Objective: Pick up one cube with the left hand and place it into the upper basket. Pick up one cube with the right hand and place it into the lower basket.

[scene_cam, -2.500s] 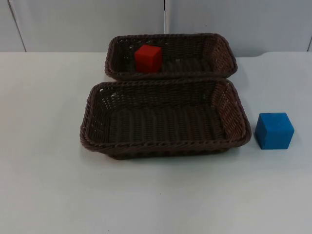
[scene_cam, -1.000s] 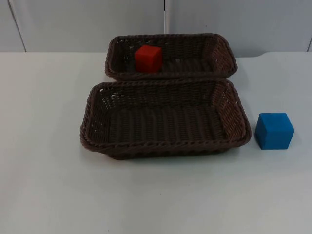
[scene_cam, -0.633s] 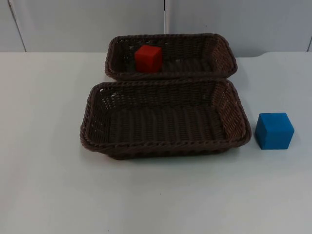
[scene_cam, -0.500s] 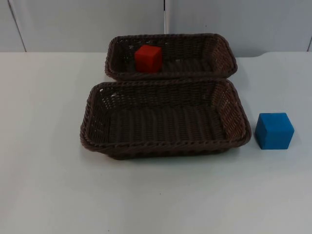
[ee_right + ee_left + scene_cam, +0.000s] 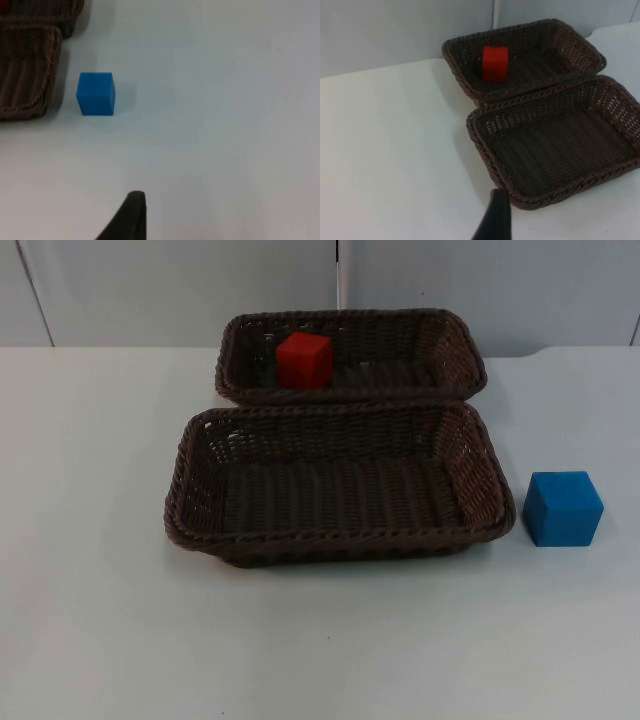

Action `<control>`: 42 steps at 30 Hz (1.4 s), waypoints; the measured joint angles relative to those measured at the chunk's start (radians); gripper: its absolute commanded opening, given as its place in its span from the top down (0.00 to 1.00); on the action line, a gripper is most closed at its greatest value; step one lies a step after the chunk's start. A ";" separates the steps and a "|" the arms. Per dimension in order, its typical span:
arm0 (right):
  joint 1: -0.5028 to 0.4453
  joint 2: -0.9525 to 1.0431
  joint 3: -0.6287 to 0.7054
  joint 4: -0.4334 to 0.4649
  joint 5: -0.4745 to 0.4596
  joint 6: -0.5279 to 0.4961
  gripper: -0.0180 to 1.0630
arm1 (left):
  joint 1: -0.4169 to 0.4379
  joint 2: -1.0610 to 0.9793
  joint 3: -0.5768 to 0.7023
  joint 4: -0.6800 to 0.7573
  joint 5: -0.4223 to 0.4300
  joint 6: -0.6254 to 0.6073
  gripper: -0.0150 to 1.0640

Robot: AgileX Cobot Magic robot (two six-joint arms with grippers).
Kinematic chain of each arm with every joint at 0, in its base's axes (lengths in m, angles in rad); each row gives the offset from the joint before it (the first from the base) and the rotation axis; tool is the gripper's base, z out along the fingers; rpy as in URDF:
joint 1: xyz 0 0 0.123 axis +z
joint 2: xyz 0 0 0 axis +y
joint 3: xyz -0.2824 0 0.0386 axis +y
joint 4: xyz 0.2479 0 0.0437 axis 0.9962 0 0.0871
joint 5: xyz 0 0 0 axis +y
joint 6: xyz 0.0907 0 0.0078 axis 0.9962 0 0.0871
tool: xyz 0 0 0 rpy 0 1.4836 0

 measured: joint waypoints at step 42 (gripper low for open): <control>0.000 1.034 -0.336 0.041 -0.313 -0.139 0.01 | 0.000 0.000 0.000 0.000 0.000 0.000 0.31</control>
